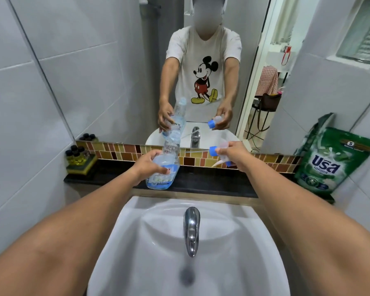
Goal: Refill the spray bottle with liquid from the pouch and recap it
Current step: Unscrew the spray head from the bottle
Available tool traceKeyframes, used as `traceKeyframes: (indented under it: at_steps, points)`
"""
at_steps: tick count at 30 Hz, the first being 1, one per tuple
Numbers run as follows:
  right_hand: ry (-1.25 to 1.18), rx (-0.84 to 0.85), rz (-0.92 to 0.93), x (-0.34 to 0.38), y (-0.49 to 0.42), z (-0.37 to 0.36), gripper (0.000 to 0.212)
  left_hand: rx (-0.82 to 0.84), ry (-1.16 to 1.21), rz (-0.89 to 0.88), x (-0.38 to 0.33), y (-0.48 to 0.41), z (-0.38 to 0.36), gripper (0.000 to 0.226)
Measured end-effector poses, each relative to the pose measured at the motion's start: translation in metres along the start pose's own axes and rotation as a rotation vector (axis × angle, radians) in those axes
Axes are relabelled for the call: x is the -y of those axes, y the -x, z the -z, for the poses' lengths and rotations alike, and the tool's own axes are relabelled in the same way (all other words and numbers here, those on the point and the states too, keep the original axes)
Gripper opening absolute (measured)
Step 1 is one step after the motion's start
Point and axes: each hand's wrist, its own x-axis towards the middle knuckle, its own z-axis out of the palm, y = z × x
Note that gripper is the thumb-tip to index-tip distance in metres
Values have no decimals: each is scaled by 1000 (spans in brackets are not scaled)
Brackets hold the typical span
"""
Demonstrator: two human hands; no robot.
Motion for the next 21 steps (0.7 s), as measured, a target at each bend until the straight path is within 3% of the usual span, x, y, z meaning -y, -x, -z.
traceKeyframes:
  at_steps: [7, 18, 21]
  points:
    - [61, -29, -25, -26, -28, -21, 38, 35, 68, -21, 4, -24, -18, 51]
    - [15, -49, -97, -71, -67, -37, 10, 107, 120, -35, 9, -60, -41, 58]
    - [-9, -62, -126, -77, -71, -40, 17, 116, 130, -37, 9, -65, -44, 60]
